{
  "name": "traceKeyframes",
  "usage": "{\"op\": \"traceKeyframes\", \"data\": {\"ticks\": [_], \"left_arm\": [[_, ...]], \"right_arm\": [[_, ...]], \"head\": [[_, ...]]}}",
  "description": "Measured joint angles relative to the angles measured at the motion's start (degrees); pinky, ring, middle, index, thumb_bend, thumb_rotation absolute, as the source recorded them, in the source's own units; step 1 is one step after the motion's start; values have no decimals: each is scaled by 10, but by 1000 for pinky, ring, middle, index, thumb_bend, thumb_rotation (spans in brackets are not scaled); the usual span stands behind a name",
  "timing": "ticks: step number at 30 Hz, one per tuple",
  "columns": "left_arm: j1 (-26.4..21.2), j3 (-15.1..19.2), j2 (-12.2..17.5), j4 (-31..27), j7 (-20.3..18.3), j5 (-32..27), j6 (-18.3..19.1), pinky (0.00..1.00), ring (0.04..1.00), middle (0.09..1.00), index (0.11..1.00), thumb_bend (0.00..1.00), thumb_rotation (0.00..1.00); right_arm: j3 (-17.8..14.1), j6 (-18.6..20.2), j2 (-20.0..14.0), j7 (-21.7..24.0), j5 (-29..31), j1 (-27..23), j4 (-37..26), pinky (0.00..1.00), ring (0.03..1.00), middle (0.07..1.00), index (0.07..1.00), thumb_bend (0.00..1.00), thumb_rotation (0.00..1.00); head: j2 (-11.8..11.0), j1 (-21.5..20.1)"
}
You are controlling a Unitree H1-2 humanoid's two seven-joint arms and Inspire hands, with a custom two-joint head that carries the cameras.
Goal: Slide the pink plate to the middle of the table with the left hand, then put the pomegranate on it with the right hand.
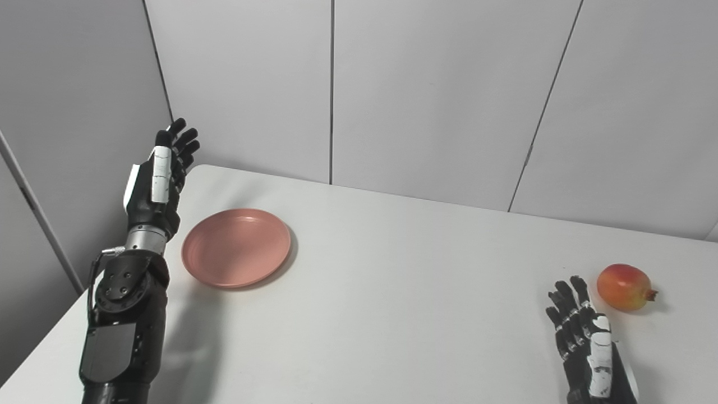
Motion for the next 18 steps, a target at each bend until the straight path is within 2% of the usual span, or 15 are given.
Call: {"op": "traceKeyframes", "data": {"ticks": [8,13,18], "left_arm": [[-33,12,20,110,-4,-4,-35,1000,917,900,892,1000,899],[-34,12,22,163,-5,-6,-49,962,880,870,855,1000,890],[-36,4,25,218,-8,-1,-76,924,871,871,859,993,901]], "right_arm": [[0,1,0,0,0,1,-1,1000,975,947,988,787,1000],[0,5,0,0,-1,1,-2,1000,976,946,990,782,1000],[0,9,0,0,-2,1,-3,1000,975,945,994,777,1000]], "head": [[5,-3],[8,-6],[10,-7]]}}
